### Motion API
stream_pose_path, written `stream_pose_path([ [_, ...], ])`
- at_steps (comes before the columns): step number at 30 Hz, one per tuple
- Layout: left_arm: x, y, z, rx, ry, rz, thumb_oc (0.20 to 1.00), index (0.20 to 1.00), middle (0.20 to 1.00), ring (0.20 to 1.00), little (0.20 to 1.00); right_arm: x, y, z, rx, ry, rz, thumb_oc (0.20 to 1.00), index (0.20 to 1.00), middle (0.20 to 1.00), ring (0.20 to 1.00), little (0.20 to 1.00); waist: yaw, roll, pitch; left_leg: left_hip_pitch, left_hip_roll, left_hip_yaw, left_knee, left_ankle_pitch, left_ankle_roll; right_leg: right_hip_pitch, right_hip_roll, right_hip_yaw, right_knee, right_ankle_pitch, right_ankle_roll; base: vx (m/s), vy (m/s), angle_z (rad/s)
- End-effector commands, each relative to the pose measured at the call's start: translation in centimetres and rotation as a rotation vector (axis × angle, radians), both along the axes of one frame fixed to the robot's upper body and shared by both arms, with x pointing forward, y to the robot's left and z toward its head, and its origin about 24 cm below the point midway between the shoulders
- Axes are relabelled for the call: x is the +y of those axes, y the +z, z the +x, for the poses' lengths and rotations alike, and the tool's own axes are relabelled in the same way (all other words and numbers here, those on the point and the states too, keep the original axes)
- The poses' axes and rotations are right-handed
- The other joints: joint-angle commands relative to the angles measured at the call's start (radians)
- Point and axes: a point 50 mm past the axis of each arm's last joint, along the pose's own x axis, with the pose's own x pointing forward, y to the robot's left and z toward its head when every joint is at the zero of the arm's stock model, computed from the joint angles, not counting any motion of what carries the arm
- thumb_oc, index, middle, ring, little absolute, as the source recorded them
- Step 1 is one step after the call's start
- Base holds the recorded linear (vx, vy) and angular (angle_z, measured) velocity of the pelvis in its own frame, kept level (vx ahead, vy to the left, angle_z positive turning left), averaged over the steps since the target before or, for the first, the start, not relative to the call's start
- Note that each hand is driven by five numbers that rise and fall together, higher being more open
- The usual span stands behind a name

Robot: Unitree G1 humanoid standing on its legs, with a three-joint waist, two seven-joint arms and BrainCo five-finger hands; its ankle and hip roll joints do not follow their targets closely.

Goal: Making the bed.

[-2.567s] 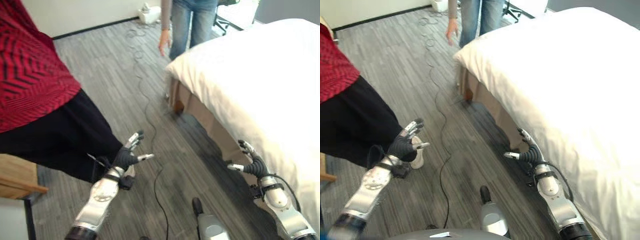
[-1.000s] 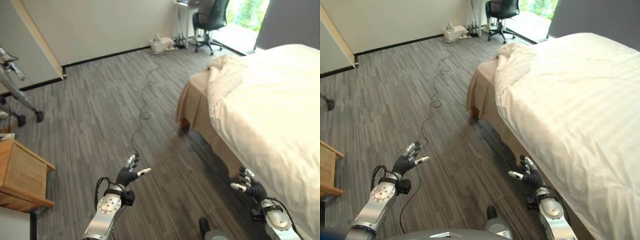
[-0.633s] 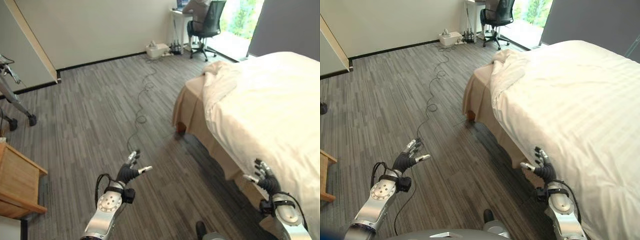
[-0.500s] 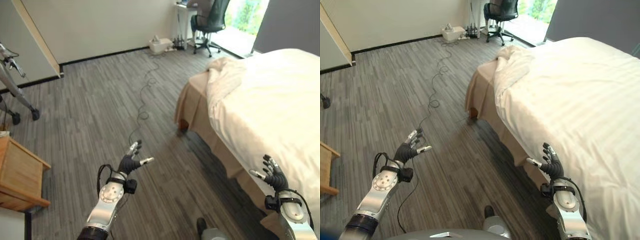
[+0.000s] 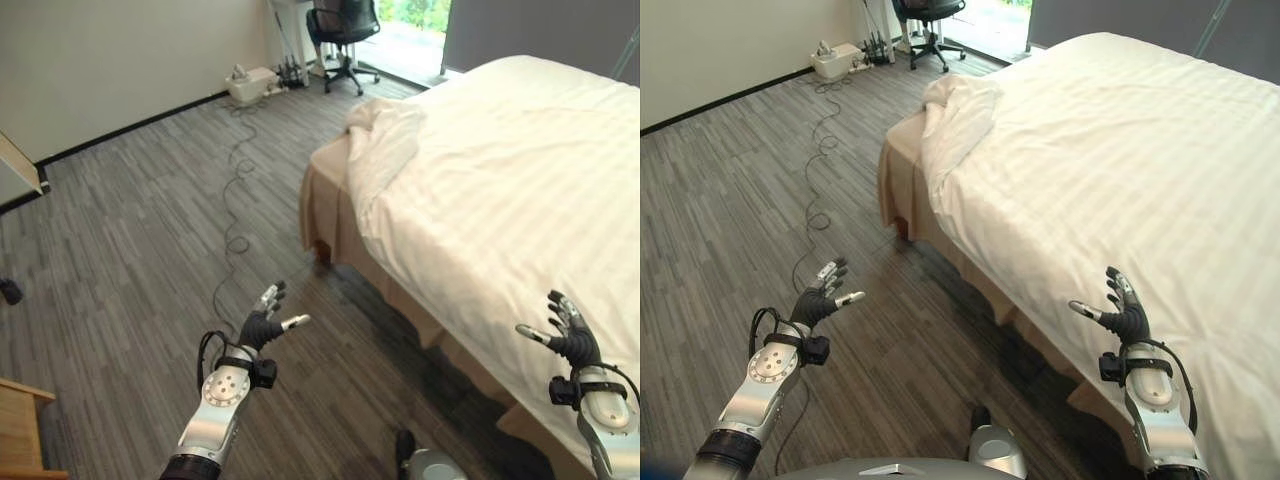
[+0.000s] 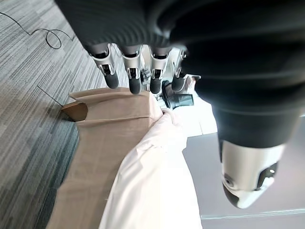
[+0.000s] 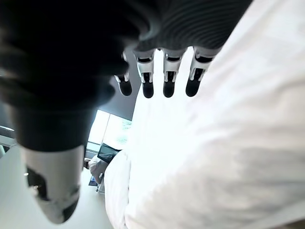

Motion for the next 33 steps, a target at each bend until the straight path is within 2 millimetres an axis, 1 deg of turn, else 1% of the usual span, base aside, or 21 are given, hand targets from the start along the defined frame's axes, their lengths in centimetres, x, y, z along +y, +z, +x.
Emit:
stream_pose_path([
  [1, 1.2, 2.5, 0.0, -0.115, 0.008, -0.012, 1.000, 1.000, 1.000, 1.000, 1.000, 0.1, 1.9, 0.4, -0.086, 0.046, -0.021, 1.000, 1.000, 1.000, 1.000, 1.000, 0.006, 0.000, -0.001, 0.007, -0.063, 0.088, -0.192, -0.100, 0.072, 0.116, -0.015, 0.043, 0.005, -0.121, 0.076, 0.24, 0.112, -0.40],
  [2, 1.2, 2.4, -0.1, -0.114, 0.008, -0.012, 1.000, 1.000, 1.000, 1.000, 1.000, 0.1, 1.9, 0.4, -0.084, 0.047, -0.022, 1.000, 1.000, 1.000, 1.000, 1.000, 0.007, -0.005, -0.004, 0.015, -0.074, 0.095, -0.206, -0.097, 0.076, 0.115, -0.023, 0.045, 0.006, -0.122, 0.080, 0.20, 0.091, -0.42],
  [3, 1.1, 2.3, -0.1, -0.112, 0.009, -0.011, 1.000, 1.000, 1.000, 1.000, 1.000, 0.2, 1.7, 0.4, -0.080, 0.049, -0.019, 1.000, 1.000, 1.000, 1.000, 1.000, 0.011, 0.007, -0.008, 0.011, -0.082, 0.109, -0.305, -0.097, 0.081, 0.127, -0.020, 0.044, 0.006, -0.130, 0.092, 0.22, 0.135, -0.36],
  [5, 1.0, 2.1, -0.3, -0.107, 0.018, -0.014, 1.000, 1.000, 1.000, 1.000, 1.000, 0.5, 1.1, 0.4, -0.055, 0.060, -0.010, 1.000, 1.000, 1.000, 1.000, 1.000, 0.025, 0.029, -0.010, -0.015, -0.073, 0.124, -0.473, -0.013, 0.067, 0.165, -0.010, 0.050, 0.004, -0.159, 0.111, 0.35, 0.175, -0.22],
  [8, 0.6, 1.9, -0.3, -0.107, 0.022, -0.033, 1.000, 1.000, 1.000, 1.000, 1.000, 1.0, 0.7, 0.4, -0.041, 0.076, -0.013, 1.000, 1.000, 1.000, 1.000, 1.000, 0.024, 0.043, -0.011, -0.016, -0.040, 0.173, -0.585, 0.055, 0.055, 0.212, -0.012, 0.038, 0.017, -0.194, 0.130, 0.32, 0.127, -0.02],
  [12, 0.5, 1.6, -0.6, -0.087, 0.007, -0.030, 1.000, 1.000, 1.000, 1.000, 1.000, 1.8, 0.4, 0.4, -0.024, 0.106, -0.016, 1.000, 1.000, 1.000, 1.000, 1.000, 0.005, 0.062, -0.038, 0.038, -0.062, 0.225, -0.643, 0.056, 0.071, 0.232, -0.025, 0.040, 0.042, -0.212, 0.145, 0.31, 0.152, -0.08],
  [13, 0.2, 1.3, -0.4, -0.068, -0.010, -0.011, 1.000, 1.000, 1.000, 1.000, 1.000, 3.4, -0.4, 0.5, 0.002, 0.163, -0.007, 1.000, 1.000, 1.000, 1.000, 1.000, 0.004, 0.052, -0.057, 0.079, -0.103, 0.256, -0.659, 0.029, 0.101, 0.213, -0.047, 0.041, 0.158, -0.184, 0.169, 0.25, 0.146, -0.13],
  [14, 0.2, 1.3, -0.4, -0.068, -0.010, -0.010, 1.000, 1.000, 1.000, 1.000, 1.000, 3.4, -0.4, 0.5, 0.002, 0.163, -0.006, 1.000, 1.000, 1.000, 1.000, 1.000, 0.007, 0.049, -0.058, 0.081, -0.108, 0.260, -0.664, 0.030, 0.103, 0.208, -0.051, 0.045, 0.166, -0.189, 0.171, 0.32, 0.204, -0.19],
  [15, 0.1, 1.3, -0.3, -0.065, -0.019, -0.002, 1.000, 1.000, 1.000, 1.000, 1.000, 4.0, -0.6, 0.5, 0.010, 0.187, -0.005, 1.000, 1.000, 1.000, 1.000, 1.000, 0.004, 0.044, -0.056, 0.107, -0.130, 0.268, -0.678, 0.013, 0.121, 0.172, -0.061, 0.046, 0.249, -0.152, 0.192, 0.14, 0.122, -0.15],
  [16, 0.0, 1.3, -0.1, -0.064, -0.027, 0.010, 1.000, 1.000, 1.000, 1.000, 1.000, 4.5, -0.7, 0.6, 0.012, 0.206, -0.006, 1.000, 1.000, 1.000, 1.000, 1.000, -0.002, 0.041, -0.053, 0.130, -0.152, 0.272, -0.691, -0.004, 0.139, 0.137, -0.072, 0.048, 0.333, -0.092, 0.222, 0.25, 0.214, -0.06],
  [17, -0.2, 1.5, 0.2, -0.072, -0.031, 0.022, 1.000, 1.000, 1.000, 1.000, 1.000, 5.3, -1.0, 0.8, 0.017, 0.228, -0.001, 1.000, 1.000, 1.000, 1.000, 1.000, -0.021, 0.046, -0.030, 0.169, -0.174, 0.259, -0.704, -0.030, 0.164, 0.034, -0.088, 0.073, 0.524, 0.005, 0.253, 0.18, 0.158, 0.12],
  [18, -0.1, 1.5, 0.2, -0.073, -0.030, 0.023, 1.000, 1.000, 1.000, 1.000, 1.000, 5.3, -0.9, 0.9, 0.016, 0.229, -0.001, 1.000, 1.000, 1.000, 1.000, 1.000, -0.019, 0.043, -0.033, 0.165, -0.177, 0.262, -0.703, -0.031, 0.166, 0.023, -0.092, 0.079, 0.536, 0.001, 0.254, 0.28, 0.168, 0.35],
  [19, -0.4, 1.9, 0.6, -0.087, -0.040, 0.033, 1.000, 1.000, 1.000, 1.000, 1.000, 5.8, -1.0, 1.1, 0.012, 0.236, 0.007, 1.000, 1.000, 1.000, 1.000, 1.000, -0.040, 0.057, -0.016, 0.200, -0.179, 0.235, -0.717, -0.059, 0.166, -0.046, -0.090, 0.101, 0.624, 0.012, 0.261, 0.21, 0.056, 0.41],
  [21, -0.4, 2.0, 0.9, -0.093, -0.042, 0.040, 1.000, 1.000, 1.000, 1.000, 1.000, 6.0, -1.0, 1.1, 0.011, 0.240, 0.010, 1.000, 1.000, 1.000, 1.000, 1.000, -0.049, 0.058, -0.008, 0.199, -0.179, 0.249, -0.712, -0.054, 0.173, -0.084, -0.100, 0.087, 0.641, 0.003, 0.248, 0.22, -0.002, 0.77],
  [24, -0.4, 2.0, 1.1, -0.091, -0.050, 0.041, 1.000, 1.000, 1.000, 1.000, 1.000, 5.6, -1.0, 0.7, 0.013, 0.233, 0.015, 1.000, 1.000, 1.000, 1.000, 1.000, -0.093, 0.060, -0.012, 0.224, -0.195, 0.224, -0.716, -0.078, 0.149, -0.125, -0.067, 0.052, 0.437, -0.096, 0.192, 0.29, -0.111, 0.45],
  [25, -0.4, 2.0, 1.0, -0.088, -0.052, 0.041, 1.000, 1.000, 1.000, 1.000, 1.000, 5.4, -1.0, 0.6, 0.014, 0.226, 0.014, 1.000, 1.000, 1.000, 1.000, 1.000, -0.104, 0.057, -0.020, 0.241, -0.199, 0.225, -0.721, -0.092, 0.141, -0.139, -0.065, 0.035, 0.344, -0.092, 0.181, 0.19, -0.103, 0.32],
  [26, -0.4, 1.9, 1.0, -0.088, -0.052, 0.041, 1.000, 1.000, 1.000, 1.000, 1.000, 5.4, -1.0, 0.6, 0.015, 0.226, 0.014, 1.000, 1.000, 1.000, 1.000, 1.000, -0.106, 0.060, -0.020, 0.241, -0.196, 0.223, -0.720, -0.093, 0.140, -0.132, -0.062, 0.030, 0.333, -0.087, 0.181, 0.19, -0.110, 0.47],
  [27, -0.2, 1.9, 1.0, -0.087, -0.044, 0.043, 1.000, 1.000, 1.000, 1.000, 1.000, 5.2, -0.9, 0.6, 0.013, 0.218, 0.011, 1.000, 1.000, 1.000, 1.000, 1.000, -0.108, 0.059, -0.026, 0.259, -0.200, 0.235, -0.722, -0.108, 0.132, -0.143, -0.078, -0.015, 0.262, -0.064, 0.180, 0.26, -0.088, 0.38],
  [29, 0.7, 2.2, 1.0, -0.096, -0.001, 0.053, 1.000, 1.000, 1.000, 1.000, 1.000, 5.2, -0.1, 1.3, -0.017, 0.227, -0.014, 1.000, 1.000, 1.000, 1.000, 1.000, -0.077, 0.050, -0.035, 0.322, -0.206, 0.286, -0.715, -0.156, 0.115, -0.148, -0.151, -0.257, 0.182, -0.024, 0.168, 0.24, -0.116, -0.12],
  [31, 0.8, 2.0, 0.7, -0.092, 0.006, 0.045, 1.000, 1.000, 1.000, 1.000, 1.000, 5.3, -0.3, 1.4, -0.010, 0.230, -0.009, 1.000, 1.000, 1.000, 1.000, 1.000, -0.077, 0.038, -0.043, 0.346, -0.218, 0.301, -0.704, -0.184, 0.125, -0.139, -0.143, -0.265, 0.157, -0.018, 0.150, 0.13, -0.173, -1.67],
  [33, 0.8, 1.8, 0.7, -0.085, 0.016, 0.040, 1.000, 1.000, 1.000, 1.000, 1.000, 5.1, -0.3, 1.1, -0.017, 0.215, 0.019, 1.000, 1.000, 1.000, 1.000, 1.000, -0.087, 0.038, -0.059, 0.346, -0.200, 0.303, -0.633, -0.201, 0.108, -0.113, -0.113, -0.231, 0.115, -0.029, 0.140, 0.23, -0.241, -1.20],
])
